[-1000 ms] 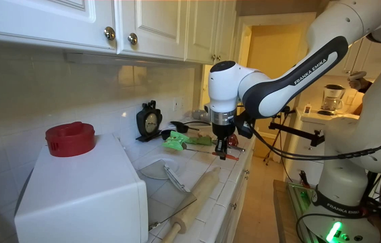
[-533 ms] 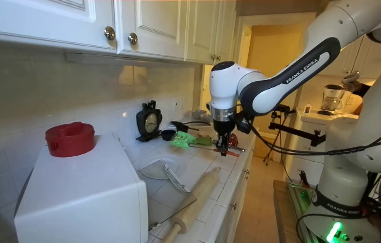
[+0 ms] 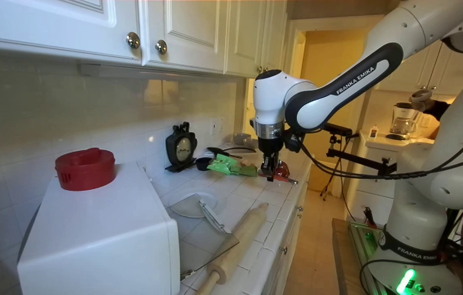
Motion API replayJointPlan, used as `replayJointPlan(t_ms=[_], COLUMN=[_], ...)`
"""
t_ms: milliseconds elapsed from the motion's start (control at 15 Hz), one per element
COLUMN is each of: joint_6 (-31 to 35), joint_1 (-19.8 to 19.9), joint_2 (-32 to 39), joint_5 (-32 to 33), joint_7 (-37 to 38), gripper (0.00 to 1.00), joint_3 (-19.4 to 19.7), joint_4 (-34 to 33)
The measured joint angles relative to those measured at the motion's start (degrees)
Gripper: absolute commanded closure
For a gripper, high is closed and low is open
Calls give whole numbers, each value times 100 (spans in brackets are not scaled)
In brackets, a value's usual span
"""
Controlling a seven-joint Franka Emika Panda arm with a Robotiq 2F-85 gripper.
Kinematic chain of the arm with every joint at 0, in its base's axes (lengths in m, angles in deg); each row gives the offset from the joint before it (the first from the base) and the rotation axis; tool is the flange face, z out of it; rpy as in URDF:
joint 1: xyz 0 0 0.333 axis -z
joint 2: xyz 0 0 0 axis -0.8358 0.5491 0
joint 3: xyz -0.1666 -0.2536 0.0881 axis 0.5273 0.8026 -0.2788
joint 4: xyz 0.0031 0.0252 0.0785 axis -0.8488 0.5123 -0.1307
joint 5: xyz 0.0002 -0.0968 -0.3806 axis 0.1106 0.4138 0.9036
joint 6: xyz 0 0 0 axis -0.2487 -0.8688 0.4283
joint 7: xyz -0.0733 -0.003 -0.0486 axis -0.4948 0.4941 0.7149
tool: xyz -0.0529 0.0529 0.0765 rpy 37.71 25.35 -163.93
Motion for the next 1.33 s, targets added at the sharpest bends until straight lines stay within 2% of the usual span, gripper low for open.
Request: replayJointPlan(t_ms=[733,1333], joint_6=[-1666,-2926], joint_1=[-105,-450], joint_2=[1167,1736], joint_5=[2,193], joint_7=[-13,670], gripper=[95,95], joint_3=[-207,-335], joint_4=[-1541,-2257])
